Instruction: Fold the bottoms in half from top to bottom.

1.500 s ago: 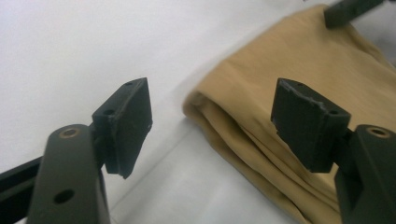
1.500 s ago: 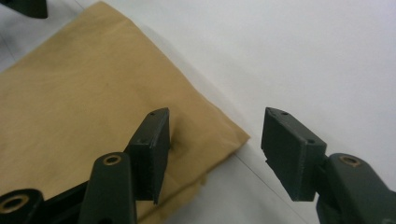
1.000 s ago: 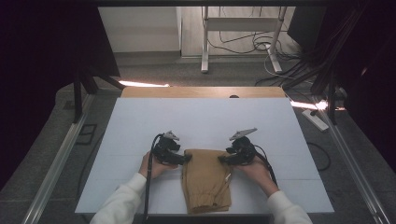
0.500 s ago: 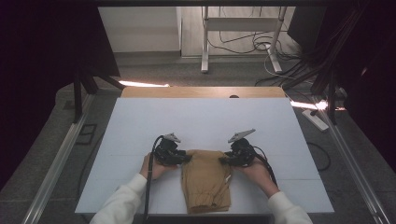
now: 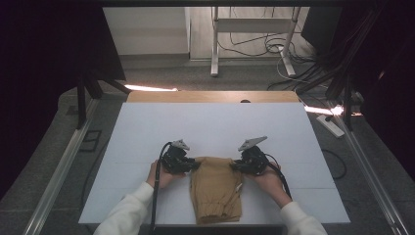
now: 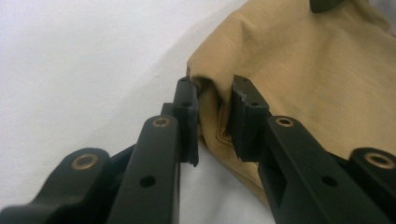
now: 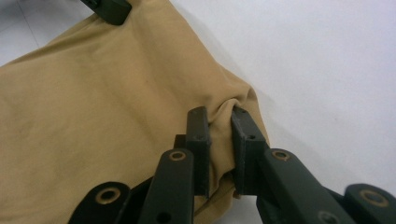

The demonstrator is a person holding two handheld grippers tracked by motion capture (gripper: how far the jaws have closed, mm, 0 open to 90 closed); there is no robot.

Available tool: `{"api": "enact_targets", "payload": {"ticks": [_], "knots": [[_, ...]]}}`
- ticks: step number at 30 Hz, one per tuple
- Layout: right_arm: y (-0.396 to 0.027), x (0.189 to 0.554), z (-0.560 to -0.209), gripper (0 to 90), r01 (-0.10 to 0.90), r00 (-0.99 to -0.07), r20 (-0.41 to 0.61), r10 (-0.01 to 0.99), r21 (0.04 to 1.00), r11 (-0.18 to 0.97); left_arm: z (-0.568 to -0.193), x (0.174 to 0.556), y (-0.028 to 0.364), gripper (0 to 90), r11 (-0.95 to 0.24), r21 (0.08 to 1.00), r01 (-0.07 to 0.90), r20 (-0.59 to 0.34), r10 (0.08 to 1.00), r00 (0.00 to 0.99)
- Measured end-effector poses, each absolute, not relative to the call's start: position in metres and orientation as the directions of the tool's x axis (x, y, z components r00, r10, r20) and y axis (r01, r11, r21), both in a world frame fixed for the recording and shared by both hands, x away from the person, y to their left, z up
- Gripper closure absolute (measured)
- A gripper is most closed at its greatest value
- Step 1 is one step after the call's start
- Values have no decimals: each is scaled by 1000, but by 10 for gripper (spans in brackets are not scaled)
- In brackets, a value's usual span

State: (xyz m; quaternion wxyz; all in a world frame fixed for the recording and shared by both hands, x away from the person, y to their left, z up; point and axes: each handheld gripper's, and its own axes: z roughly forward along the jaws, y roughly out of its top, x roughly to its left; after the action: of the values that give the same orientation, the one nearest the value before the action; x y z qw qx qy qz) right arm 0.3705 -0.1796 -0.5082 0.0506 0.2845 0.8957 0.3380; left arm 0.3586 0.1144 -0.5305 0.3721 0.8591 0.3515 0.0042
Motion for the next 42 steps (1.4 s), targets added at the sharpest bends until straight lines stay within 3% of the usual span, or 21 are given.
{"api": "enact_targets", "payload": {"ticks": [17, 42], "knots": [[-181, 376, -491, 808, 420, -831, 28, 556, 687, 593, -516, 370, 115, 757, -462, 687, 561, -214, 609, 764], [-177, 421, -479, 809, 427, -794, 2, 608, 714, 555, -498, 415, 116, 760, -457, 700, 548, -183, 627, 757]]}}
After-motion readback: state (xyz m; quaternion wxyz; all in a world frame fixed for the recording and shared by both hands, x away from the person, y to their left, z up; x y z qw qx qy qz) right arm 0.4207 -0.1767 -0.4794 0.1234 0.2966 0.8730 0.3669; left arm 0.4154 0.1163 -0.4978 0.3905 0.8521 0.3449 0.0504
